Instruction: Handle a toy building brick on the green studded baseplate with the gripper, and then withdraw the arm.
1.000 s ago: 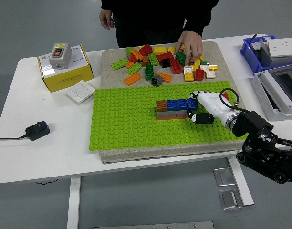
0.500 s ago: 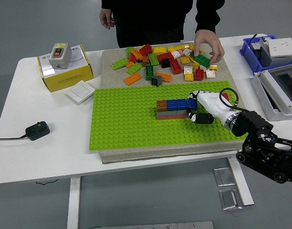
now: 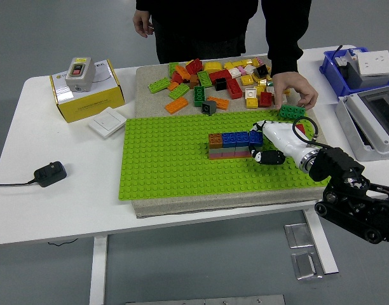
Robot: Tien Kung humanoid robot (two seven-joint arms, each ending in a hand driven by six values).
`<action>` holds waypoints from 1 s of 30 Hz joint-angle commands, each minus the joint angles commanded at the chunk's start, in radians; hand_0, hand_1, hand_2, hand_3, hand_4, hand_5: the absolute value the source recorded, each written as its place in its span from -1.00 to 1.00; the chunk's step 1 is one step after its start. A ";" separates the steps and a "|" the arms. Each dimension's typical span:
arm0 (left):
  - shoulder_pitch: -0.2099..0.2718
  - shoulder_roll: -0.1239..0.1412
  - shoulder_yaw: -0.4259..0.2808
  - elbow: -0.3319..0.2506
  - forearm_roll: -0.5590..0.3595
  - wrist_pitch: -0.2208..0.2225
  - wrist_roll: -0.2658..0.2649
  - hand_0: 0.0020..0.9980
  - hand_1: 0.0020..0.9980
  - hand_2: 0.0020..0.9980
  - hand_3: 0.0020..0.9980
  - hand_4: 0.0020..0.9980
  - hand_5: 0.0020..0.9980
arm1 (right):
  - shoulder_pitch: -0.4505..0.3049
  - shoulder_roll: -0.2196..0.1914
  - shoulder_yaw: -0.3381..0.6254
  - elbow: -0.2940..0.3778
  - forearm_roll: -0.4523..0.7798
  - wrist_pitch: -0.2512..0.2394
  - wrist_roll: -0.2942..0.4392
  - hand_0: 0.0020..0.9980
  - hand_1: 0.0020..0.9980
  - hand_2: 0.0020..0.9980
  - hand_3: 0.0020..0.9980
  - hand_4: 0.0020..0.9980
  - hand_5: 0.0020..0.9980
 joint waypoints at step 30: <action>0.001 -0.001 0.000 0.000 0.001 0.000 0.000 0.32 0.32 0.15 0.19 -0.73 0.37 | 0.002 -0.004 0.003 0.006 0.020 -0.005 0.008 0.59 0.75 0.81 0.42 -0.06 -0.29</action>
